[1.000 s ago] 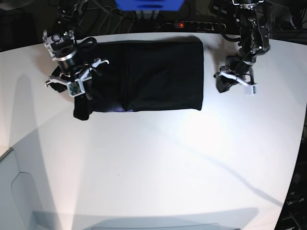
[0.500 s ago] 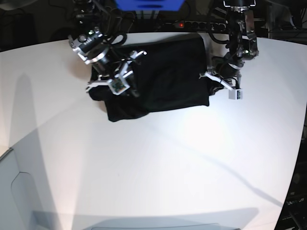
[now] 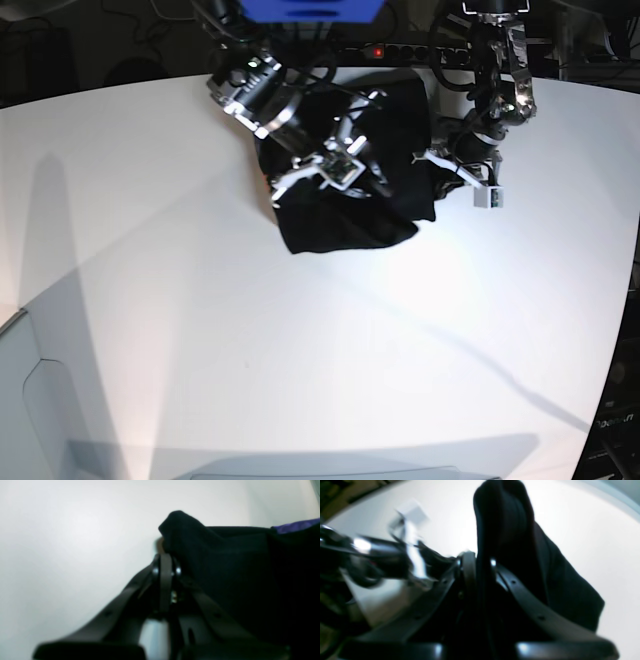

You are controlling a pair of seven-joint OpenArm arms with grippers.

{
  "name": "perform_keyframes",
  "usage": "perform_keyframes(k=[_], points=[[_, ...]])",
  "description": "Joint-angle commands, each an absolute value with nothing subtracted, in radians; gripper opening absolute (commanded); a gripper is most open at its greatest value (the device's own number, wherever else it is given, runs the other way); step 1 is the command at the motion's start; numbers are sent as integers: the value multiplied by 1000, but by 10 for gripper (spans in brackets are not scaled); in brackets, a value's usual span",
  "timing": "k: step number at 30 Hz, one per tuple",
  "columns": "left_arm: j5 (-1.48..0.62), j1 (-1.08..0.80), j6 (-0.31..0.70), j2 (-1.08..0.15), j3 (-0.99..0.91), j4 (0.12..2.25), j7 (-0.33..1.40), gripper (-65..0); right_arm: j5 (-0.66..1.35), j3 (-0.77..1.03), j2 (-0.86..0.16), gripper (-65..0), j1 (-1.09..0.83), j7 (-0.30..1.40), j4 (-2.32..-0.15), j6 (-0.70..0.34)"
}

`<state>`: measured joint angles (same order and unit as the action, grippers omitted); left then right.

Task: Fold the T-shirt properly
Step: 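Fold the held end over the bundle toward the left gripper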

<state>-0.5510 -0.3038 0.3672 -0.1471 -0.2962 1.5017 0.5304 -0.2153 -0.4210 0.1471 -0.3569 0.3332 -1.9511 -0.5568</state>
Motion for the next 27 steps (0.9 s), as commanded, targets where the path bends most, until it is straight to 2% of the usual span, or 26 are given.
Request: perform_keyframes(k=[1, 11, 27], points=[[-524, -309, 358, -153, -294, 1508, 568, -650, -196, -444, 157, -650, -340, 306, -1949, -536], [-524, -311, 364, -156, -295, 1514, 568, -650, -191, -507, 157, -650, -222, 300, -1735, -518], [-533, -320, 367, -225, -300, 1517, 565, -650, -193, -541, 157, -650, -127, 305, -1618, -521]])
